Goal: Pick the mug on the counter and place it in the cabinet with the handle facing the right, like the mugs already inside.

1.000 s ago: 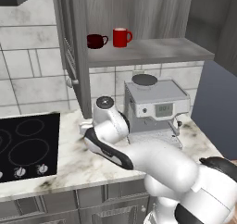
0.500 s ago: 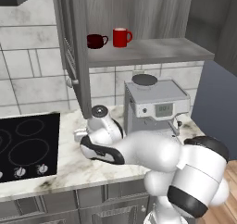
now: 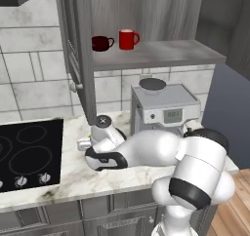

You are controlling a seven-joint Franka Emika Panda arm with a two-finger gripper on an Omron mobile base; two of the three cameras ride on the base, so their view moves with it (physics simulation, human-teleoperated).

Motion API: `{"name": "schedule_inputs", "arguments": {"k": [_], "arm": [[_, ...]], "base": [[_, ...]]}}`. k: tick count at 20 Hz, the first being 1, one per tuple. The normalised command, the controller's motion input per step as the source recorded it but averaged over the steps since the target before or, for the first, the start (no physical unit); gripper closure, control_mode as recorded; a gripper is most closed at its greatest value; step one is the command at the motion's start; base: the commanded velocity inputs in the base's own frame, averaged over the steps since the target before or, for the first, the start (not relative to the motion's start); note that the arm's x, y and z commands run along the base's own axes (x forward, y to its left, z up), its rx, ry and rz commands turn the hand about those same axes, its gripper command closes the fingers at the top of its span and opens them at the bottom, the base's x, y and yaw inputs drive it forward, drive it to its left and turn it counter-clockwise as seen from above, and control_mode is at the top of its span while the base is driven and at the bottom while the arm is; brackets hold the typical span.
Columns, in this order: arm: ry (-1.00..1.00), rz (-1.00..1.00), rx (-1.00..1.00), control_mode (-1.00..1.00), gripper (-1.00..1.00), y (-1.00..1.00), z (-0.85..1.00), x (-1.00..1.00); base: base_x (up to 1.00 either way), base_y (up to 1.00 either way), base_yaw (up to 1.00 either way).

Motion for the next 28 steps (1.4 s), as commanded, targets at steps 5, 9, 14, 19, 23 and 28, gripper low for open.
{"name": "schedule_inputs", "arguments": {"k": [5,9,14,19,23,28], "arm": [[0.0,-0.1,-0.07,-1.0,-1.0,0.03,0.0,0.2],[0.0,-0.05,-0.02,-1.0,-1.0,0.06,0.0,0.28],[-0.01,0.0,0.0,-1.0,-1.0,0.23,-0.05,0.15],[-0.02,-0.01,0.03,-1.0,-1.0,0.04,-0.23,0.02],[-0.02,-0.01,0.03,-1.0,-1.0,-0.05,-0.27,0.0],[-0.02,0.0,0.01,-1.0,1.0,0.02,-0.05,0.0]], "base": [[0.0,0.0,0.0],[0.0,0.0,0.0],[0.0,0.0,0.0],[0.0,0.0,0.0],[0.0,0.0,0.0],[0.0,0.0,0.0]]}}
